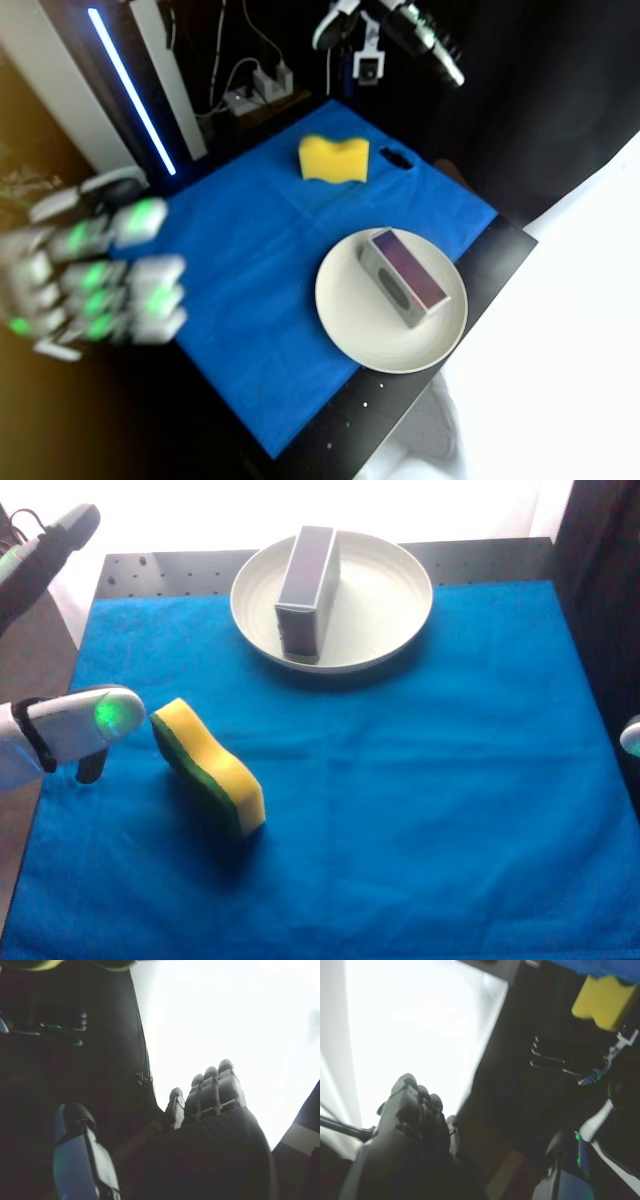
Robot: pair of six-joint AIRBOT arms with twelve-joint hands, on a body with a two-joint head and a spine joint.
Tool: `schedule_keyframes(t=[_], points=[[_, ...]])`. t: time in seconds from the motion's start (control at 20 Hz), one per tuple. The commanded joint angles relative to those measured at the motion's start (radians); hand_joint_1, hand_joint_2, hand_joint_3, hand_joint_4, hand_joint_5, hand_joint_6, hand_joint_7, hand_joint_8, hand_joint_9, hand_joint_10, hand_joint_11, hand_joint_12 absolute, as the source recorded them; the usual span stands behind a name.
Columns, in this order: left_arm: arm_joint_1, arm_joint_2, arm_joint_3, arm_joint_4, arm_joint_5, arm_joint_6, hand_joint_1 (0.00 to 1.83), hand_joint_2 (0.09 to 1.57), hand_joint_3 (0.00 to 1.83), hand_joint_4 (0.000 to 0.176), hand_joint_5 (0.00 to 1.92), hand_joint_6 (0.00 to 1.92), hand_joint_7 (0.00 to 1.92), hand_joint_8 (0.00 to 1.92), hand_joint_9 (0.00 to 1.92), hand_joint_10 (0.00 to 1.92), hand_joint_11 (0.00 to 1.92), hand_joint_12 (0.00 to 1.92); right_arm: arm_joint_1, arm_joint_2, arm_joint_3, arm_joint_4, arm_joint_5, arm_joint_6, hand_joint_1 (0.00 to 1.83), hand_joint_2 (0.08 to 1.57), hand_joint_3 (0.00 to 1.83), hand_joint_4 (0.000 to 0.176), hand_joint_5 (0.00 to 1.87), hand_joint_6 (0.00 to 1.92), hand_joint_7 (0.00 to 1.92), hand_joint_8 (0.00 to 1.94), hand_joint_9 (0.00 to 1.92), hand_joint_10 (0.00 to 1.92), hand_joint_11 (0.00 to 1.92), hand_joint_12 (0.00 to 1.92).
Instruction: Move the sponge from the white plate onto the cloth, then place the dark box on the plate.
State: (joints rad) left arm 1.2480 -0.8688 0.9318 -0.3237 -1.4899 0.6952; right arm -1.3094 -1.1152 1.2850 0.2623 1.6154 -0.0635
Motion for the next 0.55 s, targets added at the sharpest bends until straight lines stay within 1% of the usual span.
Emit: schedule_keyframes(t=[0.0, 0.1, 0.35, 0.45, 0.5], points=[[0.001, -0.001, -0.002, -0.007, -0.134, -0.011, 0.36, 0.90, 0.03, 0.176, 0.00, 0.00, 0.00, 0.00, 0.00, 0.00, 0.00, 0.00, 0.009, 0.005, -0.001, -0.007, 0.146, 0.009, 0.81, 0.78, 0.00, 0.176, 0.00, 0.00, 0.04, 0.00, 0.00, 0.00, 0.00, 0.00], [0.014, -0.001, -0.004, -0.019, -0.151, -0.014, 0.36, 0.90, 0.03, 0.176, 0.00, 0.00, 0.00, 0.00, 0.00, 0.00, 0.00, 0.00, 0.009, 0.005, 0.001, -0.008, 0.146, 0.009, 0.81, 0.78, 0.00, 0.176, 0.00, 0.00, 0.04, 0.00, 0.00, 0.00, 0.00, 0.00], [0.014, -0.002, 0.003, -0.021, -0.177, -0.017, 0.36, 0.90, 0.03, 0.176, 0.00, 0.00, 0.00, 0.00, 0.00, 0.00, 0.00, 0.00, 0.009, 0.005, 0.015, -0.011, 0.146, 0.009, 0.81, 0.78, 0.00, 0.176, 0.00, 0.00, 0.04, 0.00, 0.00, 0.00, 0.00, 0.00], [0.012, 0.000, 0.007, -0.020, -0.196, -0.017, 0.36, 0.90, 0.02, 0.176, 0.00, 0.00, 0.00, 0.00, 0.00, 0.00, 0.00, 0.00, 0.009, 0.005, 0.017, -0.031, 0.146, 0.009, 0.81, 0.78, 0.00, 0.176, 0.00, 0.00, 0.04, 0.00, 0.00, 0.00, 0.00, 0.00], [0.008, 0.001, 0.009, -0.019, -0.210, -0.017, 0.28, 0.90, 0.02, 0.176, 0.00, 0.00, 0.00, 0.00, 0.00, 0.00, 0.00, 0.00, 0.015, 0.010, 0.018, -0.047, 0.146, 0.009, 0.77, 0.82, 0.02, 0.176, 0.00, 0.00, 0.04, 0.00, 0.00, 0.00, 0.00, 0.00]])
